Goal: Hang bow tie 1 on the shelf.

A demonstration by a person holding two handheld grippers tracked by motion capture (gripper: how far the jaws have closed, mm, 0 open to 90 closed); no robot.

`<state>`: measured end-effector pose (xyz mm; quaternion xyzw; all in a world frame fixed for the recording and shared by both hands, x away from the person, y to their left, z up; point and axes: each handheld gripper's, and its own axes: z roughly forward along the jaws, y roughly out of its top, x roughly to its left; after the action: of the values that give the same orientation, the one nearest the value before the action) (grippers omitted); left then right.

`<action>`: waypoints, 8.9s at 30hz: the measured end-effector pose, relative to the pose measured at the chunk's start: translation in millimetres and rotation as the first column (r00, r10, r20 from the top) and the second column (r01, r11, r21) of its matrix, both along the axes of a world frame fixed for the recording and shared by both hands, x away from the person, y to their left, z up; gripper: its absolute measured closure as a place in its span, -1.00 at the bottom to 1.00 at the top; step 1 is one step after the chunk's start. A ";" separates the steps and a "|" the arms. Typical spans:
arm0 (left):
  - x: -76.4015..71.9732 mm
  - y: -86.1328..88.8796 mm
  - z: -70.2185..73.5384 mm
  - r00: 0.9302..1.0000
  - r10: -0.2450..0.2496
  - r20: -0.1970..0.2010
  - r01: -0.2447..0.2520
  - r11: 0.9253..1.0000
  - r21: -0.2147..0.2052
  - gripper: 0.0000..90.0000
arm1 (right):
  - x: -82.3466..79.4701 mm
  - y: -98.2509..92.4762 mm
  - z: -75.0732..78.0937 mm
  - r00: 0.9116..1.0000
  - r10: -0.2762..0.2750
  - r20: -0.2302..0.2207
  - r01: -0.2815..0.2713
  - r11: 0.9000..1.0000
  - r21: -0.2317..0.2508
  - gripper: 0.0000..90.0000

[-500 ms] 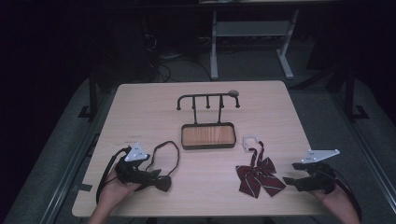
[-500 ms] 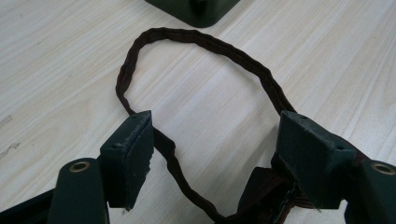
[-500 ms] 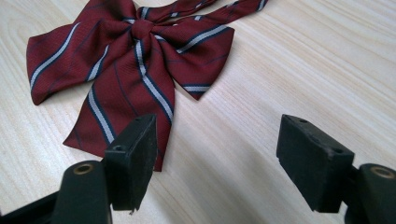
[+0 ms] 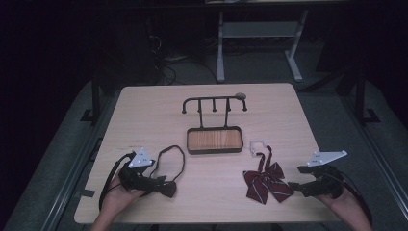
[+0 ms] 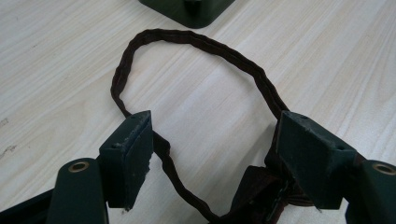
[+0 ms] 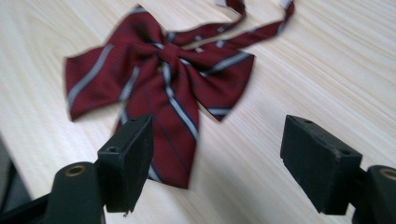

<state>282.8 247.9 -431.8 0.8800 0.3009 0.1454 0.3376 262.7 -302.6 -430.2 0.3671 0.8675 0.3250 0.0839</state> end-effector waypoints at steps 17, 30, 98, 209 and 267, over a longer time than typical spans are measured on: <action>-1.5 3.4 3.4 1.000 0.005 0.023 -0.004 1.000 -0.011 -0.39 | 11.8 30.4 22.4 0.995 0.095 -0.033 -0.096 0.995 -0.031 -0.42; -1.5 4.5 3.6 1.000 0.008 0.026 -0.008 1.000 -0.021 -0.41 | 24.4 45.9 33.9 0.992 0.118 -0.048 -0.121 0.990 -0.069 -0.28; -1.3 6.1 4.5 1.000 0.006 0.027 -0.006 1.000 0.006 -0.43 | 142.3 76.9 17.7 0.977 0.064 -0.203 -0.113 0.965 -0.236 0.08; -1.7 2.9 3.0 1.000 0.001 0.018 -0.001 1.000 0.009 -0.44 | 119.4 80.2 87.7 0.955 0.239 -0.175 -0.269 0.946 -0.180 0.88; -2.1 3.7 4.4 1.000 0.006 0.028 -0.006 1.000 0.003 -0.44 | 129.4 114.4 177.5 0.954 0.292 -0.069 -0.300 0.930 -0.213 0.88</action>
<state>280.7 251.6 -427.4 0.8774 0.2987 0.1593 0.3399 392.1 -188.2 -252.7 0.2264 0.9449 0.2290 0.0586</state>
